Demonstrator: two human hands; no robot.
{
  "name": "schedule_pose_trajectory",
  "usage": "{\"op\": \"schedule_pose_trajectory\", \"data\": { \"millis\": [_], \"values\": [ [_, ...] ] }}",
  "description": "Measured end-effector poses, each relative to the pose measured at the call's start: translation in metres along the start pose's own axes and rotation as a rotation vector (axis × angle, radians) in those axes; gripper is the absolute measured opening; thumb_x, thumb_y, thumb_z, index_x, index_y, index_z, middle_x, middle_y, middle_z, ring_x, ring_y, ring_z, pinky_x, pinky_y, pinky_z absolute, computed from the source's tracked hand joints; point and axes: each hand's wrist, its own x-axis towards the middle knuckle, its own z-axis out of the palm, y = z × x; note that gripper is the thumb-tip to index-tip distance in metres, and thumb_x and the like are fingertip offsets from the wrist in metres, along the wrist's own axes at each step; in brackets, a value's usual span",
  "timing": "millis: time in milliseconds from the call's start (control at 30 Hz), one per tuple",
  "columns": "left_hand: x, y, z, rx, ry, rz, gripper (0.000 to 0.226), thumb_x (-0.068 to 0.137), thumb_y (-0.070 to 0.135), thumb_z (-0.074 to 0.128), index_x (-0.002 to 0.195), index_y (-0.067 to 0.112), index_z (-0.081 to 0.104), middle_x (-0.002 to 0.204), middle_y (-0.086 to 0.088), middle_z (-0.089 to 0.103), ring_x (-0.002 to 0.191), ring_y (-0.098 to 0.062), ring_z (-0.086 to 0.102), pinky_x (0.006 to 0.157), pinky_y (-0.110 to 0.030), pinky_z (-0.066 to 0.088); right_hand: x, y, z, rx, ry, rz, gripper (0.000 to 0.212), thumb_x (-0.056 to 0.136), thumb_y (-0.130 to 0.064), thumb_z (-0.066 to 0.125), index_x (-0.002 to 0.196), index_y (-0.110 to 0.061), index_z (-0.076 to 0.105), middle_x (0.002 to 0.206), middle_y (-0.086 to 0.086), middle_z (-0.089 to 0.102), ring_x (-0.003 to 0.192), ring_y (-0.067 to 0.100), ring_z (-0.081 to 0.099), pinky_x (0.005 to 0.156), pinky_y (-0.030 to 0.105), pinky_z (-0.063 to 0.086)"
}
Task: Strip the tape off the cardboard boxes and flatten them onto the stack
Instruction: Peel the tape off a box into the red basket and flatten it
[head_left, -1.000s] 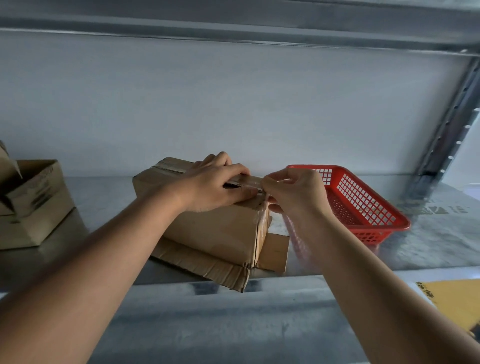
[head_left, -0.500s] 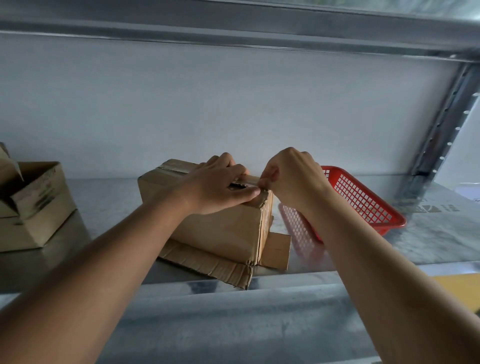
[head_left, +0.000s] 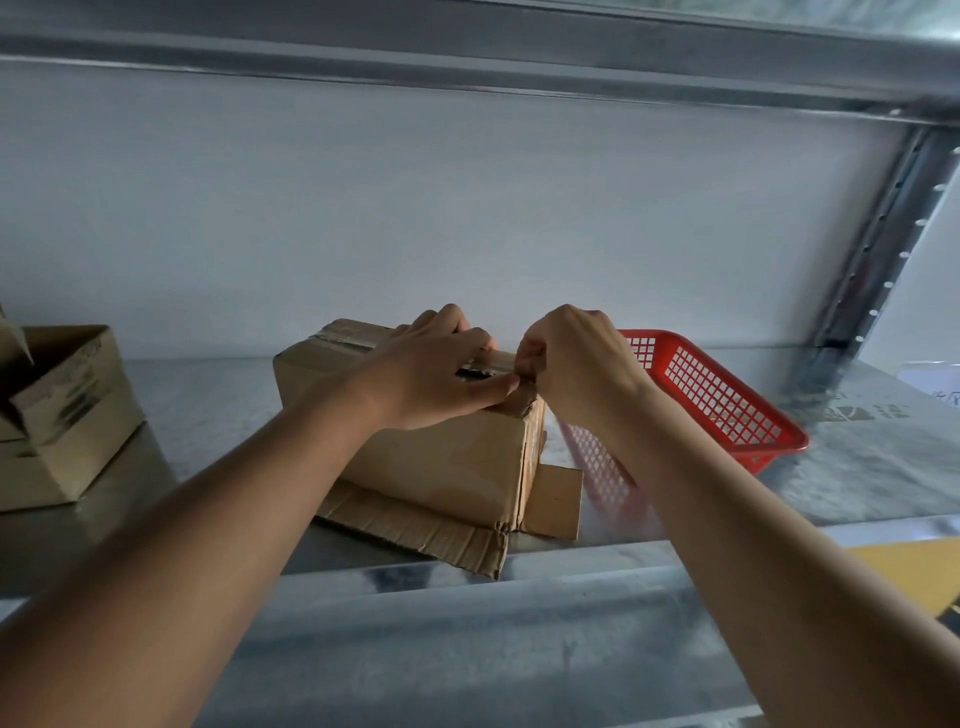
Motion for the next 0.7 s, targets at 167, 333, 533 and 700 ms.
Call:
{"op": "schedule_pose_trajectory", "data": {
  "millis": [167,333,533,700],
  "values": [
    [0.001,-0.002,0.0,-0.014,-0.001,0.022,0.055,0.089,0.076,0.038,0.116,0.033,0.058,0.11,0.011,0.041,0.105,-0.011,0.041,0.084,-0.035,0.036,0.001,0.001,-0.005,0.015,-0.043,-0.005,0.036,0.089,0.006,0.062,0.079,-0.027,0.072,0.09,-0.001,0.07,0.083,0.018,0.063,0.062,0.025,0.048],
    [-0.001,-0.001,0.001,0.004,-0.009,0.026,0.058,0.077,0.072,0.024,0.11,0.034,0.054,0.106,0.013,0.039,0.106,-0.011,0.04,0.083,-0.035,0.035,0.002,0.005,-0.009,0.064,-0.082,0.001,0.029,0.094,0.0,0.06,0.09,-0.023,0.078,0.085,-0.005,0.067,0.078,0.015,0.062,0.055,0.023,0.042],
    [0.0,-0.001,0.0,0.013,-0.013,0.041,0.063,0.079,0.064,0.022,0.123,0.033,0.054,0.111,0.009,0.04,0.109,-0.013,0.04,0.087,-0.037,0.037,-0.001,0.01,-0.012,0.139,-0.122,0.014,0.028,0.1,-0.007,0.055,0.101,-0.022,0.079,0.093,-0.004,0.068,0.074,0.01,0.057,0.052,0.021,0.037],
    [0.001,-0.002,0.0,-0.019,-0.017,0.027,0.052,0.085,0.058,0.03,0.123,0.032,0.056,0.111,0.01,0.041,0.109,-0.012,0.04,0.083,-0.036,0.035,0.001,0.013,-0.012,0.143,-0.213,-0.013,0.015,0.103,-0.024,0.062,0.101,-0.026,0.077,0.098,-0.003,0.068,0.085,0.014,0.06,0.063,0.025,0.043]
  ]
}}
